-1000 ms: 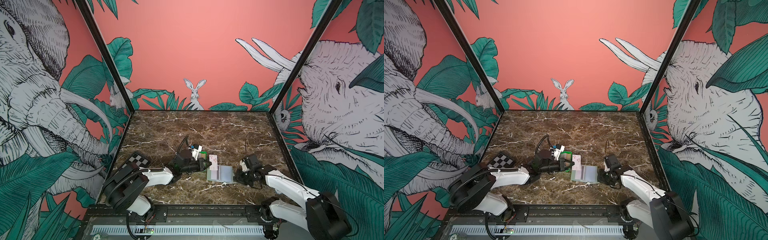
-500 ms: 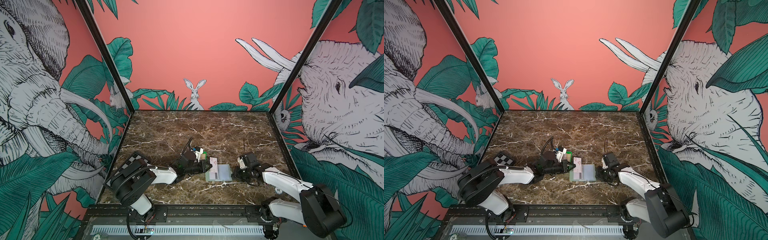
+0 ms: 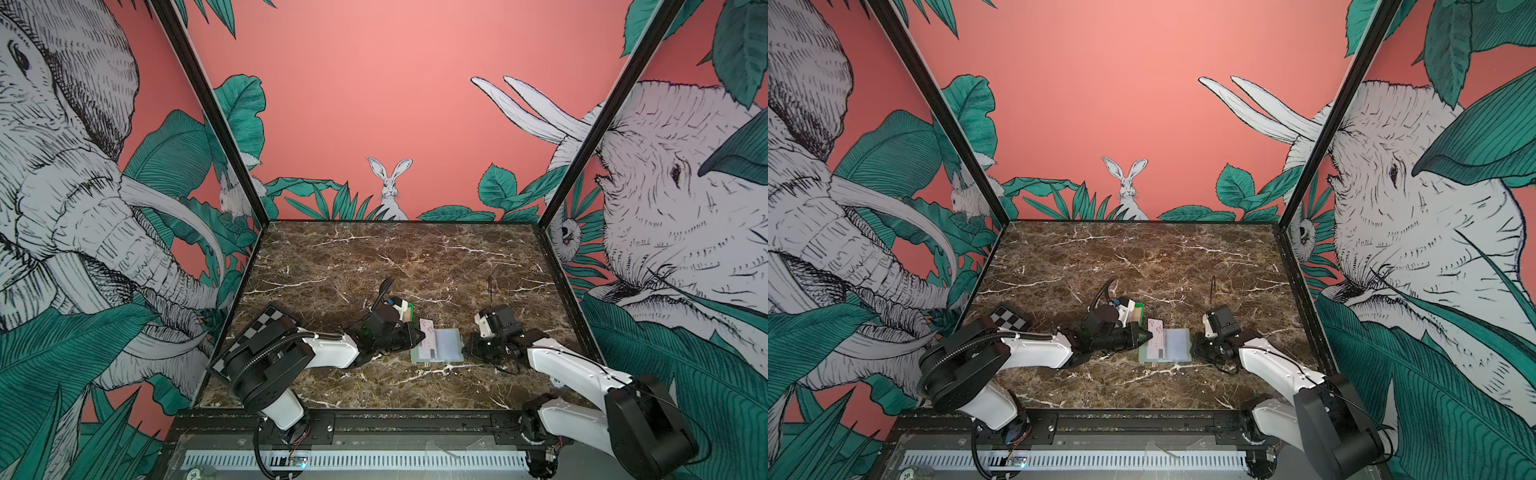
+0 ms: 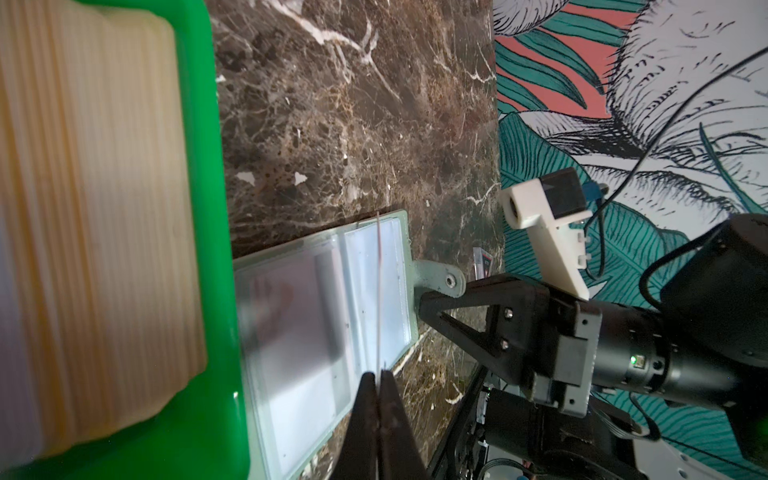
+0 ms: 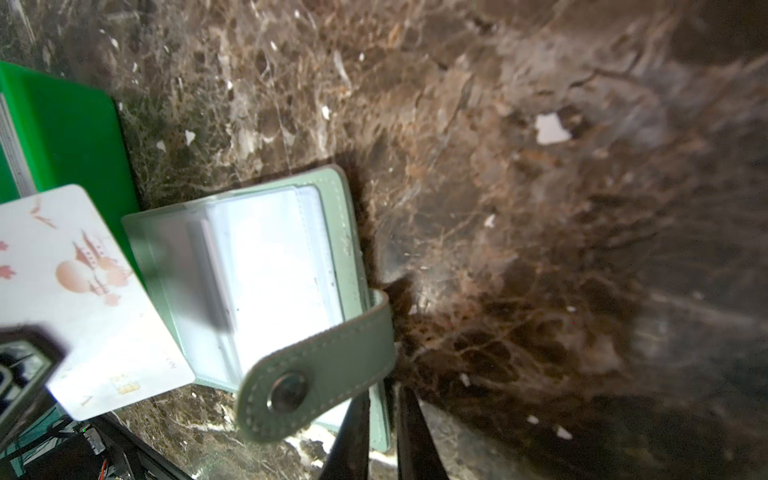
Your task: Put the credit cards into the card holder
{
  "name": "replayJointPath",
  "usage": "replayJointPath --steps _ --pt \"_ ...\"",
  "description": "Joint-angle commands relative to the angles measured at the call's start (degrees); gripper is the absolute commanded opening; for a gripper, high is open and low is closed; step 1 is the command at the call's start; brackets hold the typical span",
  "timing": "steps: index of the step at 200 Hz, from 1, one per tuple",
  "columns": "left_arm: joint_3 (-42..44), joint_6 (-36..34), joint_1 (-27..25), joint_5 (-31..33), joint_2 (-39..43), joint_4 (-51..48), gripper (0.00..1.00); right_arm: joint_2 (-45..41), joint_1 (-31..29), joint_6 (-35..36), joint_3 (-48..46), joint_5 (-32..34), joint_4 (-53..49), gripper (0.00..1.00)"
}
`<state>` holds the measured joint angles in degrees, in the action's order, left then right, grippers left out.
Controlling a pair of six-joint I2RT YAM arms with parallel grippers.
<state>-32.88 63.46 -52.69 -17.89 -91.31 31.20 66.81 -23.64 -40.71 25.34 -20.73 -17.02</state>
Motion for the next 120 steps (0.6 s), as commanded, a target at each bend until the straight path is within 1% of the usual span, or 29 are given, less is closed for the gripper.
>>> replayJointPath --steps 1,37,82,120 --pt "-1.25 2.90 -0.48 0.27 -1.17 0.40 0.00 0.92 -0.51 0.57 -0.96 -0.28 1.67 0.15" --pt "-2.41 3.15 -1.06 0.66 -1.75 -2.52 0.00 2.07 -1.24 0.55 -0.73 0.49 2.00 0.15" --pt "-3.22 4.06 -1.36 -0.29 -3.91 -1.84 0.00 2.87 -1.94 0.89 -0.69 1.45 1.96 0.15" --pt "-3.63 3.37 -1.76 0.31 -5.10 -2.32 0.00 2.80 -2.24 0.78 -0.71 1.80 1.90 0.15"
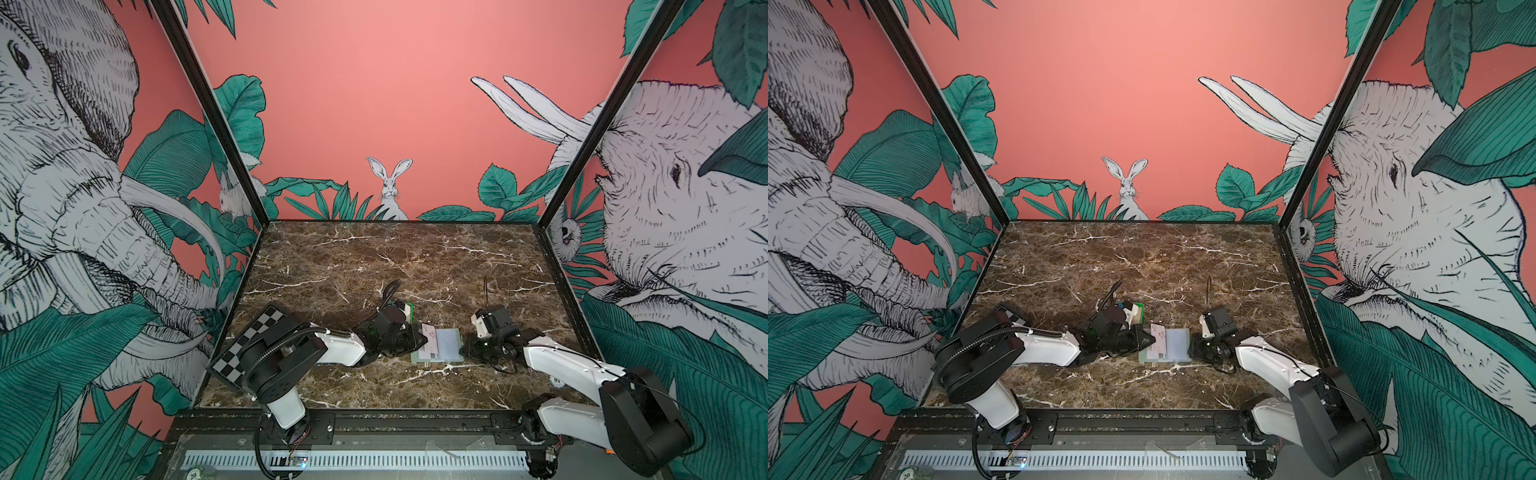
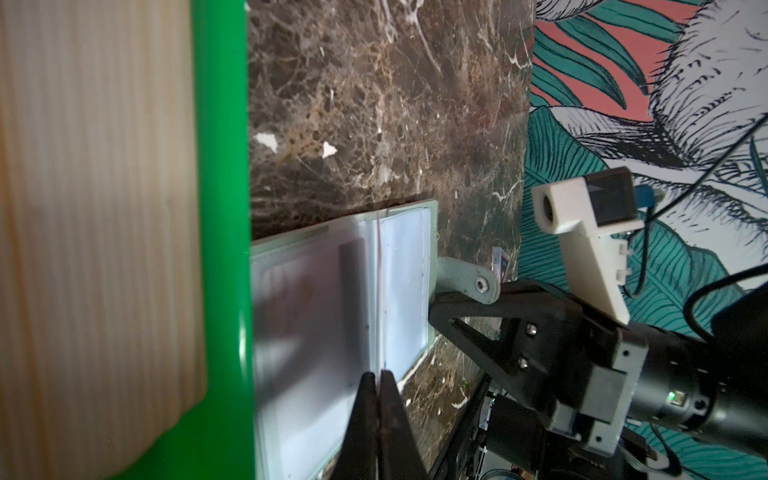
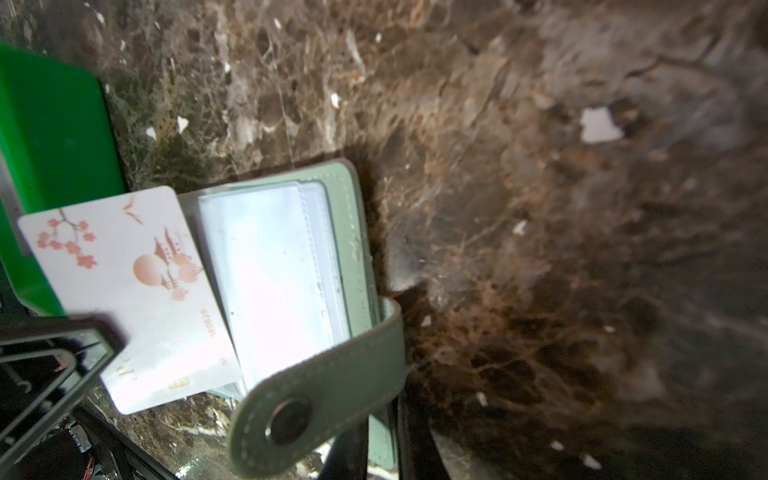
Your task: Put the credit cards into the card holder
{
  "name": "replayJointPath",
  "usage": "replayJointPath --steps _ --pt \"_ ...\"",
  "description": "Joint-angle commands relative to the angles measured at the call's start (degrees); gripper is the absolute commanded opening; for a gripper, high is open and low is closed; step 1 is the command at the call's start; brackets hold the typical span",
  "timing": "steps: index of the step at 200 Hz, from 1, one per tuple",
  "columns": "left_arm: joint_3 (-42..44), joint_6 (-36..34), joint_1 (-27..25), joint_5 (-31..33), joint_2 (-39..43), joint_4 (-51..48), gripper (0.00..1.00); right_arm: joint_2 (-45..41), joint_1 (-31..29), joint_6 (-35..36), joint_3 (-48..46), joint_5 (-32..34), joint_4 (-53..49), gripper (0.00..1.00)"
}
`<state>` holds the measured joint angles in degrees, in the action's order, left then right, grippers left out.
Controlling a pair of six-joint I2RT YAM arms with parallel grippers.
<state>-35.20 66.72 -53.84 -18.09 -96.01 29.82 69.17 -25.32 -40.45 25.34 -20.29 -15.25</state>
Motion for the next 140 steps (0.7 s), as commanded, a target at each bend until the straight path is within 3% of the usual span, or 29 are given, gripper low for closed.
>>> replayJointPath --steps 1,30,140 --pt "-1.34 0.10 -0.62 0.55 -0.41 -1.06 0.00 0.44 -0.54 0.53 -0.72 1.34 0.13 0.15" --pt "-1.71 -0.52 -0.91 1.04 -0.81 -2.12 0.00 0.62 -0.70 0.65 -0.47 1.62 -0.01 0.15" --pt "-1.14 4.30 -1.00 -2.11 -4.99 9.35 0.00 1.15 -1.39 1.82 -0.07 7.61 -4.41 0.14"
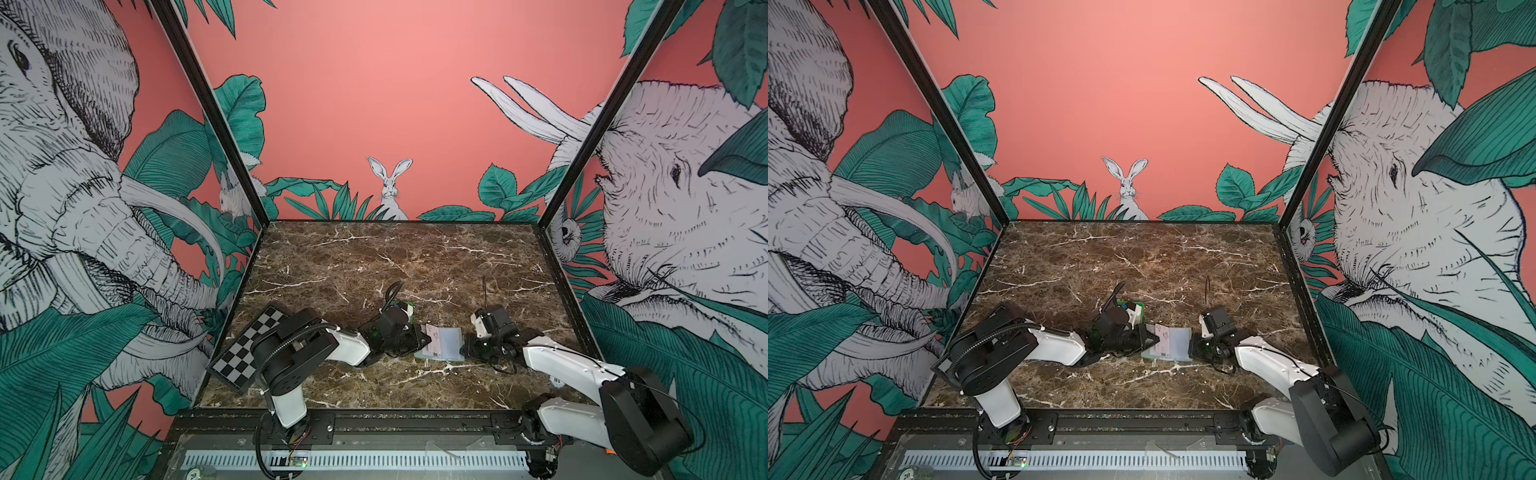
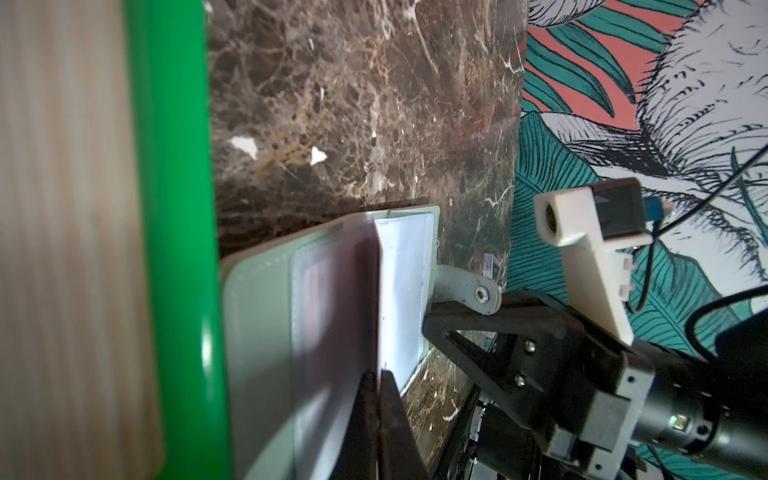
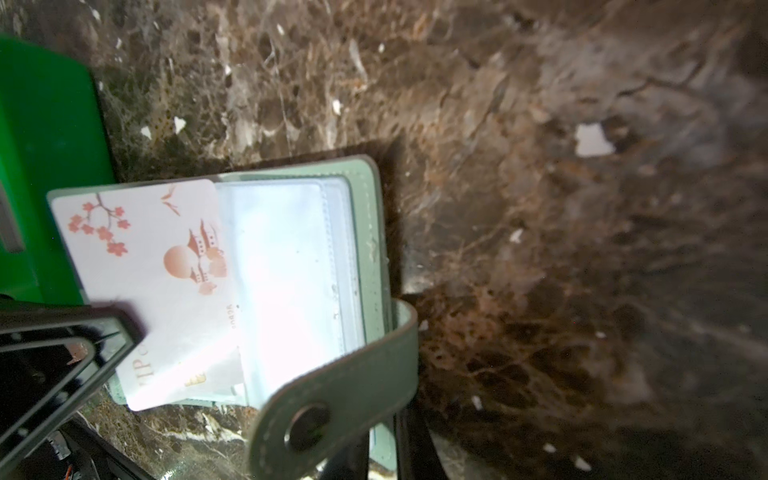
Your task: Put the credit cards into the card holder
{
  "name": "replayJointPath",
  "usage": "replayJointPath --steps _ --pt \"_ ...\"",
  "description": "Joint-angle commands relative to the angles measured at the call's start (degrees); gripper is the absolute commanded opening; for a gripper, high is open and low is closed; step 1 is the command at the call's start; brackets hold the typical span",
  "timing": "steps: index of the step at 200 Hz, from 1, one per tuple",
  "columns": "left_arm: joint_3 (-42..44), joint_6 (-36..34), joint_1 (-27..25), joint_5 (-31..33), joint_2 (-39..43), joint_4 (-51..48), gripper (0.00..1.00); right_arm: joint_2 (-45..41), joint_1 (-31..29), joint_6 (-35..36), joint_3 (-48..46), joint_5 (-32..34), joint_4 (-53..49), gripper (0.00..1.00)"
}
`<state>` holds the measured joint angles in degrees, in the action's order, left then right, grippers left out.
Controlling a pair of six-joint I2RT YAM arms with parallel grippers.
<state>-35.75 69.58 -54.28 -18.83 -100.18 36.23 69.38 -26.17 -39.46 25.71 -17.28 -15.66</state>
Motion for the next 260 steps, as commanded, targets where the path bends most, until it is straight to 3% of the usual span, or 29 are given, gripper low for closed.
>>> replayJointPath --steps 1,38,168,260 --pt "-0.62 1.43 -0.56 -1.37 -0.85 2.96 0.00 0.89 -0.54 0.86 -0.42 4.74 -4.05 0.14" --pt "-0.85 1.43 -0.57 -1.86 -1.08 2.86 0.00 -0.23 -0.53 0.33 -0.06 6.91 -5.38 0.12" --pt "-1.09 0.74 -0.57 -1.03 -0.61 -3.32 0.00 -1.45 -0.57 0.34 0.14 4.18 -4.09 0.11" --pt "-0.85 1.98 -0.56 -2.45 -1.40 -1.09 0.00 0.38 -0.69 0.76 0.91 3.90 -3.42 0.11"
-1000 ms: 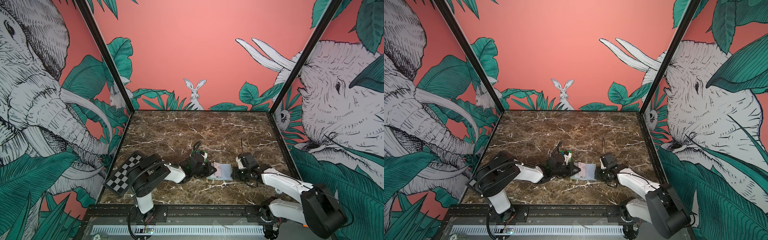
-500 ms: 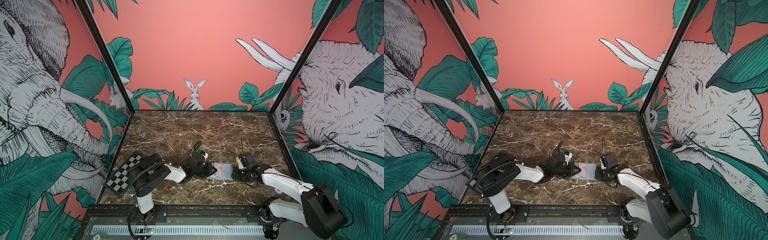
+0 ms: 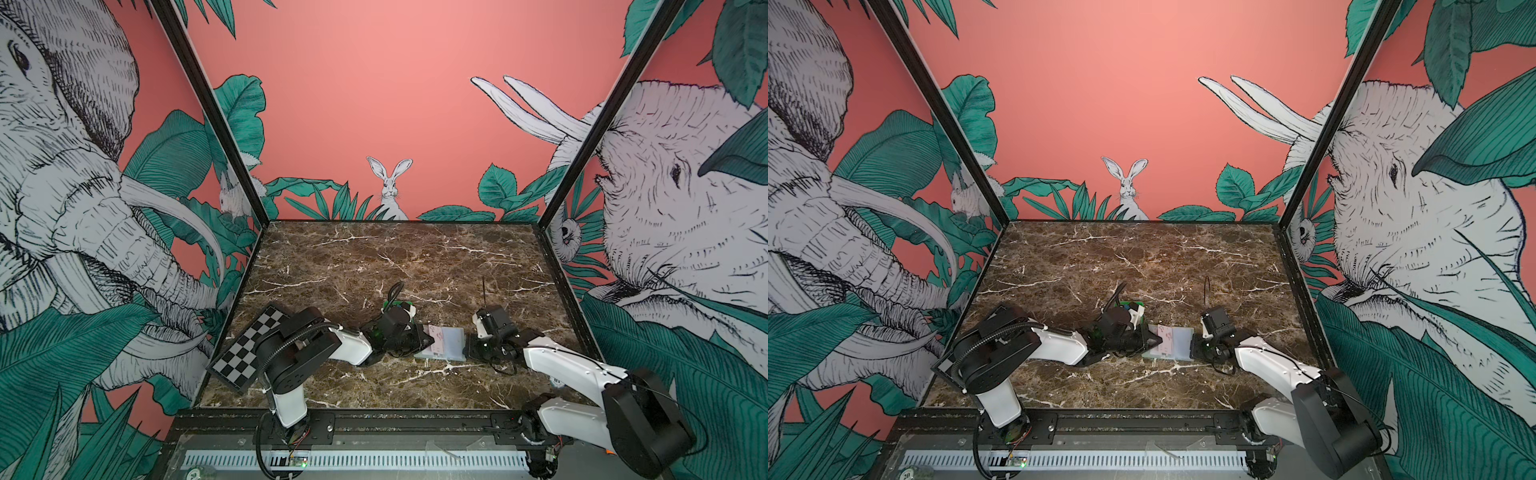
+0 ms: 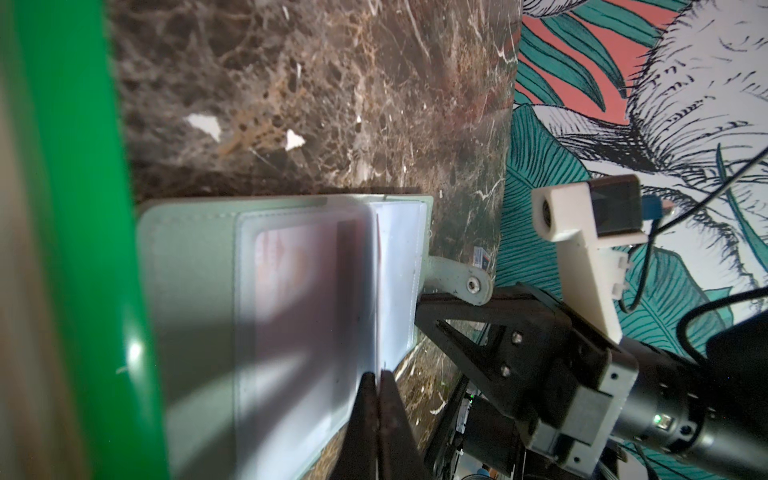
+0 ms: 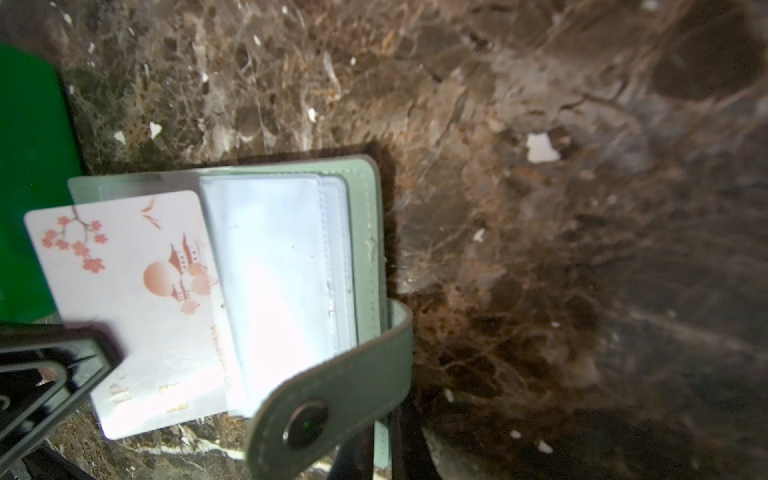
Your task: Put the credit cards into the card holder
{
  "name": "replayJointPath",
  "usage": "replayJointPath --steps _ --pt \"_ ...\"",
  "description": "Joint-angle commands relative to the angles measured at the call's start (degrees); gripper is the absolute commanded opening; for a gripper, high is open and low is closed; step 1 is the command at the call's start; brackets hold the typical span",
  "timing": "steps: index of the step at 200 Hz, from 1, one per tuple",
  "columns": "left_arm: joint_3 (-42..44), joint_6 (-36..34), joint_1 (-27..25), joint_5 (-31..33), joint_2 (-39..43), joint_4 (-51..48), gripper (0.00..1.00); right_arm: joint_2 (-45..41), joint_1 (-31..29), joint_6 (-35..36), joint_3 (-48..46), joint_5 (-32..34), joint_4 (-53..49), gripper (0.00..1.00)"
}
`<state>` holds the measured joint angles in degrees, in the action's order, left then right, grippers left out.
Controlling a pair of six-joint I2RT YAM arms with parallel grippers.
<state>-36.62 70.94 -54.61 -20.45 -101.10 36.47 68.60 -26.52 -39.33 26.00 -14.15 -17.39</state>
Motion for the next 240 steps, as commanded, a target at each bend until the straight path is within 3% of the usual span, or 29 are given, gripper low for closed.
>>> replayJointPath --steps 1,113,143,240 --pt "0.00 0.61 -0.24 -0.87 -0.58 -1.23 0.00 1.18 -0.31 0.60 0.63 0.78 -1.69 0.11" --pt "-1.02 -0.78 -0.23 -3.40 -2.66 -0.16 0.00 0.93 -0.49 0.99 0.28 2.02 -3.08 0.11" --pt "-1.73 -1.19 -0.24 -2.25 -2.79 -3.19 0.00 0.34 -0.63 0.91 0.19 2.33 -3.52 0.11" --pt "-4.82 -8.53 -0.27 2.55 0.98 -20.15 0.17 -0.08 -0.98 0.57 -0.13 2.24 -3.39 0.11"
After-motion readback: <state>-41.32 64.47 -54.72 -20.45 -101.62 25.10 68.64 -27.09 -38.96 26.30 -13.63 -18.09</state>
